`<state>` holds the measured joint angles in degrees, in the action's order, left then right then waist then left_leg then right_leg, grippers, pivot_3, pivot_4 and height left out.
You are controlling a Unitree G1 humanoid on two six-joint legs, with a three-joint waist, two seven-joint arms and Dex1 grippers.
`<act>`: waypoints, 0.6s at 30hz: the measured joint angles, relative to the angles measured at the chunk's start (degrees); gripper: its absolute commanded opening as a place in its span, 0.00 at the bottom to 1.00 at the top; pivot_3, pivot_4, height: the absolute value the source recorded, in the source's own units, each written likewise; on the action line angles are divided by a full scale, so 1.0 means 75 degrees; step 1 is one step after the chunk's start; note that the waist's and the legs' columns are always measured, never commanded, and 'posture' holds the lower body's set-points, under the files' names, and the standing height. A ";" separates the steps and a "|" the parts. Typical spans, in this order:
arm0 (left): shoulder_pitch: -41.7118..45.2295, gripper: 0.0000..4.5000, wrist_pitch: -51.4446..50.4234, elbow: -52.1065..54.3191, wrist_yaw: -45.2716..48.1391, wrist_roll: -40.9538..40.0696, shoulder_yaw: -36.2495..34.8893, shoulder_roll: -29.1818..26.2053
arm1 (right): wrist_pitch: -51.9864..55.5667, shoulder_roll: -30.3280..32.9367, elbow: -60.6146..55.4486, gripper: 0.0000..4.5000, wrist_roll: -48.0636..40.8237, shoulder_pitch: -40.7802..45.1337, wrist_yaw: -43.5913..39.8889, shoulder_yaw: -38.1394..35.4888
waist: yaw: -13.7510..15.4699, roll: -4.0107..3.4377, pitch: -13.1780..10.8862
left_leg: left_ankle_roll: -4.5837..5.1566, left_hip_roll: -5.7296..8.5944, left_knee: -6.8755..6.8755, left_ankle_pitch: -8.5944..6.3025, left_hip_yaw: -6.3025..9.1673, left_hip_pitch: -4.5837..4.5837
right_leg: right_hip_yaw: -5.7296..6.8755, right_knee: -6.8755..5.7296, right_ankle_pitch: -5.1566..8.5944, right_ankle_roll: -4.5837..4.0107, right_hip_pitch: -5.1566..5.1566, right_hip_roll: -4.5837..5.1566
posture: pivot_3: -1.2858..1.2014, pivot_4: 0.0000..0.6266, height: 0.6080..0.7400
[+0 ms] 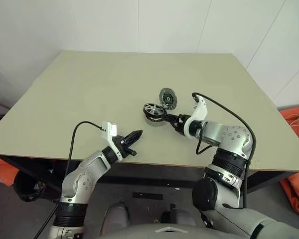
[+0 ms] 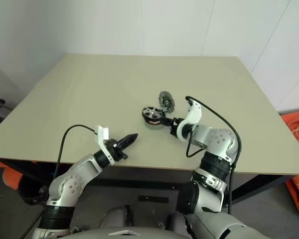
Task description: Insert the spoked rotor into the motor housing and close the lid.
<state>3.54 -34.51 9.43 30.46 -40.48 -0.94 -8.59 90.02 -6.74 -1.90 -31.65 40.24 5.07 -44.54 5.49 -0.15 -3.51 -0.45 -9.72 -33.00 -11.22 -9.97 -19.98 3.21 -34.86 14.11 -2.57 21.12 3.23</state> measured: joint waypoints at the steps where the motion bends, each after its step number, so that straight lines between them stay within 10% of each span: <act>1: 0.0000 0.00 -0.0001 0.0000 0.0000 -0.0001 0.0000 -0.0003 | 0.0068 0.0001 0.0046 0.65 0.0000 0.0104 0.0111 -0.0286 | 0.0000 -0.0001 0.0000 | -0.0004 0.0000 0.0003 0.0003 0.0000 0.0002 | 0.0000 0.0000 0.0001 0.0001 0.0001 0.0000 | 0.52 0.00 1.00; 5: -0.0001 0.00 -0.0006 0.0000 0.0002 -0.0007 0.0000 -0.0008 | 0.0186 0.0001 0.0291 0.65 -0.0015 0.0474 0.0553 -0.1473 | 0.0002 -0.0014 0.0000 | -0.0016 0.0001 0.0012 0.0009 0.0000 0.0001 | 0.0000 -0.0002 0.0001 0.0004 0.0005 -0.0001 | 0.52 0.00 1.00; 11: 0.0000 0.00 -0.0063 0.0000 0.0002 -0.0010 0.0003 -0.0007 | 0.0258 -0.0001 0.0294 0.99 -0.0240 0.0927 0.0878 -0.1993 | 0.0003 -0.0032 0.0003 | -0.0030 0.0001 0.0030 0.0018 0.0000 0.0008 | 0.0000 -0.0003 0.0001 0.0004 0.0007 -0.0002 | 0.52 0.00 1.00; 18: 0.0003 0.00 -0.0078 0.0000 0.0002 -0.0010 -0.0003 -0.0007 | 0.0263 -0.0021 0.0294 0.99 -0.0858 0.1020 0.1638 -0.2334 | 0.0008 -0.0040 0.0002 | -0.0031 0.0004 0.0031 0.0019 0.0000 0.0005 | 0.0000 -0.0002 0.0000 0.0006 0.0008 -0.0001 | 0.52 0.00 1.00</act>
<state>3.56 -35.10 9.43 30.48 -40.55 -0.96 -8.65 91.99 -6.90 0.31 -38.08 47.89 17.36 -62.04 5.55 -0.45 -3.50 -0.68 -9.69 -32.77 -11.07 -9.97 -19.94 3.21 -34.87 14.11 -2.53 21.17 3.22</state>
